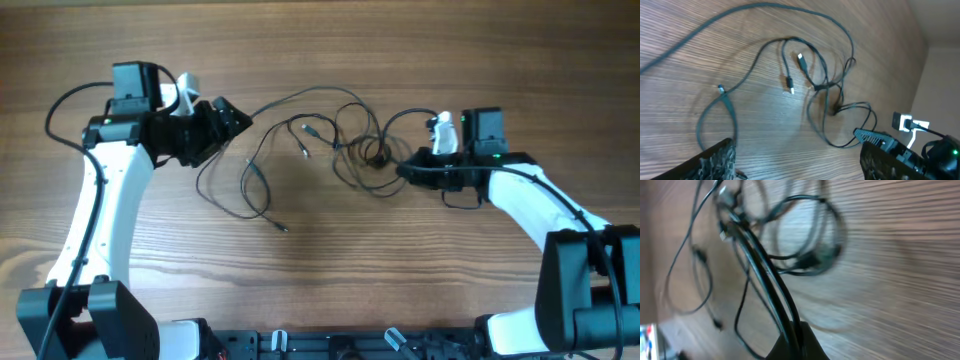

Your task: Untangle cables

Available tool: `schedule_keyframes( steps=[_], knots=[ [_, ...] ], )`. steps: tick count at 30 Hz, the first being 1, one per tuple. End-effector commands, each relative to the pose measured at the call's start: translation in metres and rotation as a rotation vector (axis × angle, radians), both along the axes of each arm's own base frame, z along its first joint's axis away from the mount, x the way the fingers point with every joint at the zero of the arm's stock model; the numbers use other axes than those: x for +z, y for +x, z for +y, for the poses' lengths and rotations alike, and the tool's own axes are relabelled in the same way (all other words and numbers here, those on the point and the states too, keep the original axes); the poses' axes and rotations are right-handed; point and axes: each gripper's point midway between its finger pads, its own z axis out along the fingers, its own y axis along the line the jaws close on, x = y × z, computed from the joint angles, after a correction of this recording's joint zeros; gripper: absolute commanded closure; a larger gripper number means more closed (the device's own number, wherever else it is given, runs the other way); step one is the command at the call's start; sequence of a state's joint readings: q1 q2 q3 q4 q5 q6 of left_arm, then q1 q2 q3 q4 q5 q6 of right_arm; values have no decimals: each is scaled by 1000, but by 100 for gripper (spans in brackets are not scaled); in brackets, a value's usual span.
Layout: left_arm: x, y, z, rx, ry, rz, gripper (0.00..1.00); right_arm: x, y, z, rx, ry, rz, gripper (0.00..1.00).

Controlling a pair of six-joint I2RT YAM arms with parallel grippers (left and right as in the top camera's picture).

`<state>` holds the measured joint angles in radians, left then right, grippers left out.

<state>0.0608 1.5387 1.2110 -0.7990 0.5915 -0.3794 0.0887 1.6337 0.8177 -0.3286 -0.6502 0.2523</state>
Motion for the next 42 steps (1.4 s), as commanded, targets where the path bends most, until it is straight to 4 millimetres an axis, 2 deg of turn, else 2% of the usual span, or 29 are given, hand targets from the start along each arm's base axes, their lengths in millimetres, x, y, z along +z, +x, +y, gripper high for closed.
schedule_keyframes(
  steps=[1,5,7,10,12,14,17,19,22,25,29,30,32,37,39,42],
  knots=[
    [12,3,-26,-76,37,-70,17,20,-22,43,223,103,-84,96],
    [6,1,-36,-101,95,-69,15,22,-35,63,291,122,-81,96],
    [2,-3,-49,-135,101,-62,14,22,-43,74,332,127,-79,96],
    [-9,-8,-66,-185,102,-33,14,29,-57,94,431,172,-109,96],
    [-20,-10,-75,-210,104,-1,15,29,-58,100,444,165,-122,96],
    [-34,-14,-84,-239,107,39,17,15,-44,88,321,56,-81,95],
    [-51,-23,-99,-283,113,93,23,-14,-21,47,53,-190,-12,85],
    [-57,-31,-109,-316,119,116,23,-21,-13,27,-73,-276,15,83],
    [-61,-43,-123,-379,130,125,24,-18,-10,32,-60,-250,-2,84],
    [-69,-60,-136,-445,154,134,27,-9,-13,49,10,-163,-19,84],
    [-82,-76,-143,-490,231,143,27,-4,-15,57,60,-119,-35,84],
    [-84,-78,-145,-497,238,143,27,-4,-15,57,60,-119,-34,86],
    [-86,-84,-152,-522,240,140,27,-3,-16,59,67,-108,-32,94],
    [-88,-88,-156,-535,263,132,34,10,-32,80,202,18,-41,96],
    [-88,-87,-156,-530,263,131,34,14,-30,82,210,28,-51,96],
    [-88,-86,-156,-530,262,128,34,42,-25,96,273,131,-97,96]
  ],
)
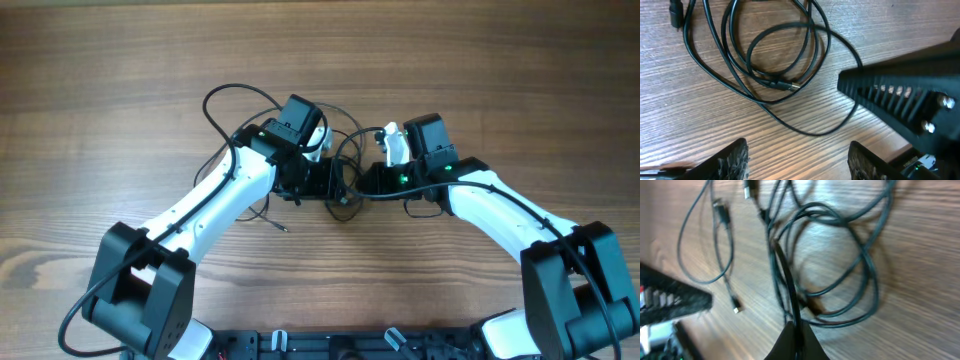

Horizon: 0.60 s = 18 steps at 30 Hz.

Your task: Untangle cables

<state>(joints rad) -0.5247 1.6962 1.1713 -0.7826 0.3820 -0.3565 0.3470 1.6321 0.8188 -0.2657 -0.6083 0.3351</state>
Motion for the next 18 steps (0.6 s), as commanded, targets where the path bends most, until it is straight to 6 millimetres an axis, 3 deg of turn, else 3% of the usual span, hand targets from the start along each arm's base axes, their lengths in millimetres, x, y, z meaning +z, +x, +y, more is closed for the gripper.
schedule_keyframes(
  steps=[1,7,12,14,15,18],
  knots=[
    [-8,-1,4,-2,23,3,34,50,11,19,89,160,-81,96],
    [-9,2,6,3,38,-9,34,96,46,-2,7,81,-176,96],
    [-5,12,0,11,10,-52,33,124,46,-9,27,7,-172,96],
    [-2,21,-5,42,-16,-77,32,147,41,-3,59,56,-178,96],
    [2,30,-10,63,-41,-105,32,184,34,9,133,150,-252,96],
    [4,33,-12,63,-50,-119,32,212,33,9,149,171,-336,96]
  ],
)
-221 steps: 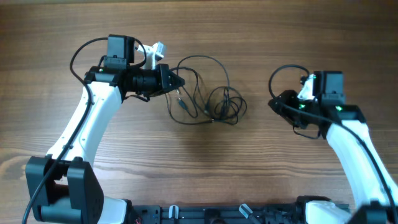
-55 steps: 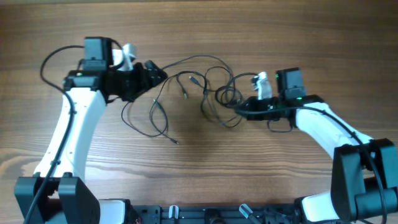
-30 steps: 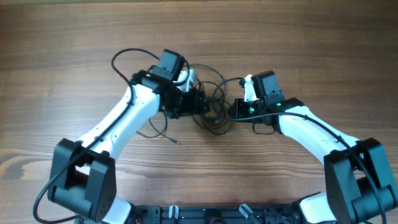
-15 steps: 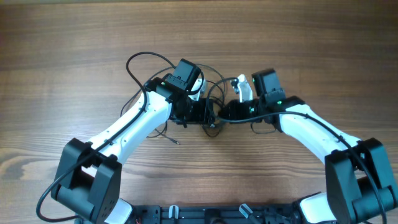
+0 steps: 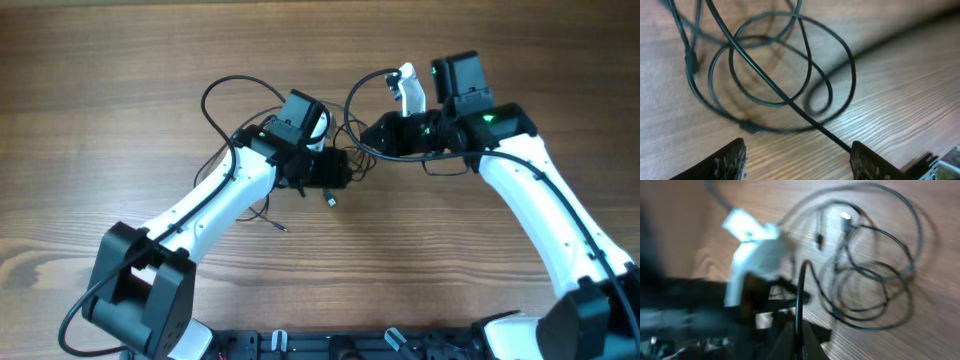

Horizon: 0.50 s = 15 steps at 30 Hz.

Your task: Untangle cables

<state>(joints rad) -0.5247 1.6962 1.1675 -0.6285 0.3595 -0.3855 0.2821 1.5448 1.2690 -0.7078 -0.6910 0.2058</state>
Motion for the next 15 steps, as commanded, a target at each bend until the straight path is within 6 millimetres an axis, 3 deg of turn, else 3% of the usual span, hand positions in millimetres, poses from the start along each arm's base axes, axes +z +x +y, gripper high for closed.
schedule_keyframes(
  steps=[1,7,11,15],
  knots=[
    [-6,2,2,30,8,9,31,79,-7,9,85,108,-213,96],
    [-14,-4,6,30,21,29,31,132,0,-6,-26,86,-424,96],
    [-27,-8,17,50,79,36,33,181,3,-10,-95,161,-567,96],
    [-33,-6,34,86,122,51,34,205,23,-38,-318,122,-649,96]
  ],
)
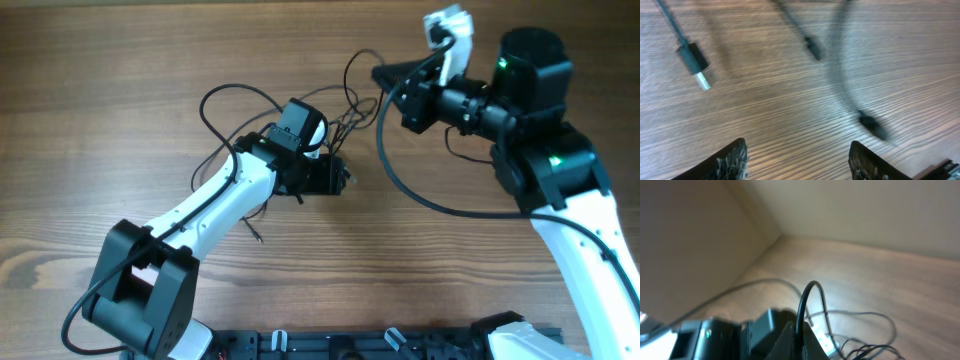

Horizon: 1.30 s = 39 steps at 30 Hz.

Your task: Untangle cables

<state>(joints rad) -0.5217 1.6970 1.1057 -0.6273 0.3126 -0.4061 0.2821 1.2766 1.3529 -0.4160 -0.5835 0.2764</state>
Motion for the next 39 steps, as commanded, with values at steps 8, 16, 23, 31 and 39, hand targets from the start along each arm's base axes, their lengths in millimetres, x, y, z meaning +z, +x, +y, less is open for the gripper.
schedule_keyframes(
  steps=[8,16,23,31,39],
  knots=[
    [-1,18,33,109,-68,59,38,29,2,-18,-141,70,-14,96],
    [74,30,-28,3,-615,97,20,15,-1,-8,-83,77,57,96],
    [110,40,-42,36,-788,149,19,14,-1,-8,-85,78,62,96],
    [125,38,-47,15,-856,185,19,13,-1,-8,-85,76,68,96],
    [119,20,-46,-86,-846,182,33,13,-1,-8,-85,75,67,96]
  ],
)
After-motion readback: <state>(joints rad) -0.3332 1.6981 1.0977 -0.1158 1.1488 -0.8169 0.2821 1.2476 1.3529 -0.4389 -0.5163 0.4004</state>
